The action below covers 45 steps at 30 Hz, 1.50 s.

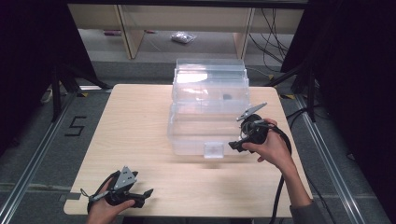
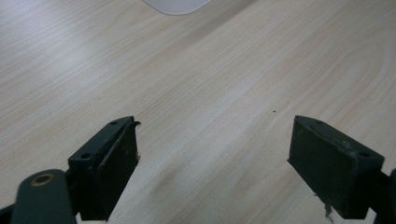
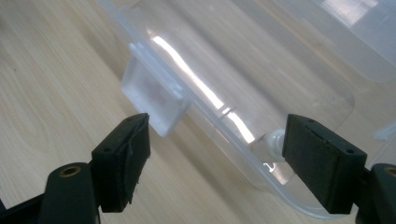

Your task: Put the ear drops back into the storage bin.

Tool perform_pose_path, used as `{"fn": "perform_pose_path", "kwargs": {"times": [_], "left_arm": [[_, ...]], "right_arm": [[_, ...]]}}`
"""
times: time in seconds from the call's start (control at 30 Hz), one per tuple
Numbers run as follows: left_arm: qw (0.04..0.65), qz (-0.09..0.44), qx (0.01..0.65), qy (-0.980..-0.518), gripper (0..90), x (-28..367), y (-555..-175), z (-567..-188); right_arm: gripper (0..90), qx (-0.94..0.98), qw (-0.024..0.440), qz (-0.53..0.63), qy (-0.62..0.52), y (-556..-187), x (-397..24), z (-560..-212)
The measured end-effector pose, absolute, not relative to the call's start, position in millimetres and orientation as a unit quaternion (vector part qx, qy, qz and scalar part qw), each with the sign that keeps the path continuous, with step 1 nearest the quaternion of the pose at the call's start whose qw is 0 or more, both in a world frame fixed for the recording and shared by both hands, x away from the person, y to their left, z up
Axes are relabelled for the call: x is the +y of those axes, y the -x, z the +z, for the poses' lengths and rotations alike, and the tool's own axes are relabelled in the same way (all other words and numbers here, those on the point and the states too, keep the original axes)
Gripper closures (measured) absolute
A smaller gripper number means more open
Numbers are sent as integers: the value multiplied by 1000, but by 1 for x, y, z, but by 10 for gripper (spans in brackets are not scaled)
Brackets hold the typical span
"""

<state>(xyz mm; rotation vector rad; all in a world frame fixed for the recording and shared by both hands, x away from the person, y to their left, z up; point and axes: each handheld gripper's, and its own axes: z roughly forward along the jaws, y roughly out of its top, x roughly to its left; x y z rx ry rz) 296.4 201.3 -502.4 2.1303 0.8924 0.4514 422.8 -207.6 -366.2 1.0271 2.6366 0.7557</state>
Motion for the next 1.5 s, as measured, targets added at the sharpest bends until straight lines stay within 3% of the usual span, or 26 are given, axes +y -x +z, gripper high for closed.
{"fn": "perform_pose_path", "kwargs": {"times": [1.5], "left_arm": [[388,178,350,-834,151,201,-296,-501]], "right_arm": [[226,881,101,328,-326,-378,-195,-402]]}}
